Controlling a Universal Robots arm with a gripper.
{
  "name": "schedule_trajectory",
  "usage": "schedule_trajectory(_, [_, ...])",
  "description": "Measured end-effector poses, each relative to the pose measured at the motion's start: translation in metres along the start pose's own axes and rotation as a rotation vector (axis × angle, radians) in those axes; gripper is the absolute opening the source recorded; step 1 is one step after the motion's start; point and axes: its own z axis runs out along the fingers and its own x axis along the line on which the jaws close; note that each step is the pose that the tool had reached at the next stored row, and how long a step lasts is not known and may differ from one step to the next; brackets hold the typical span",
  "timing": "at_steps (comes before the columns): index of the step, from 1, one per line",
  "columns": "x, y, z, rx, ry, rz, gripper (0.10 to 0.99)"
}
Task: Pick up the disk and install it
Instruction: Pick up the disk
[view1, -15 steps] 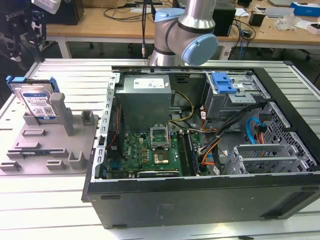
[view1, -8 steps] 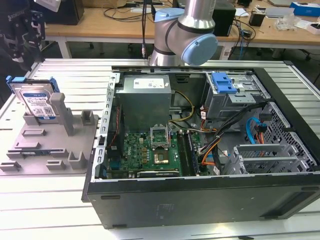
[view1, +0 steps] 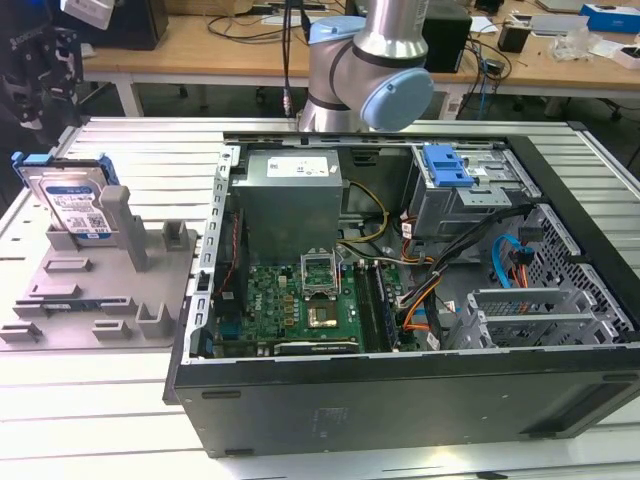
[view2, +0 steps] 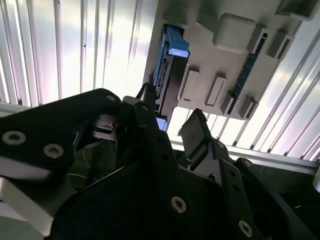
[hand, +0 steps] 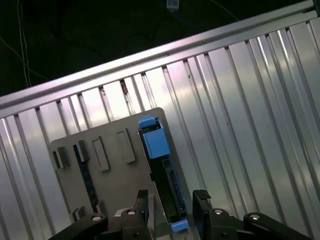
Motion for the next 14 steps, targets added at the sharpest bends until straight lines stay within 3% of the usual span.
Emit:
schedule_trajectory(9, [-0.0037,0.0010,0.0035,0.000,0.0057,-0.187,0.482])
schedule_trajectory(14, [-0.0045,0.0044,0.0063,-0.001,0.0076,-0.242,0.482])
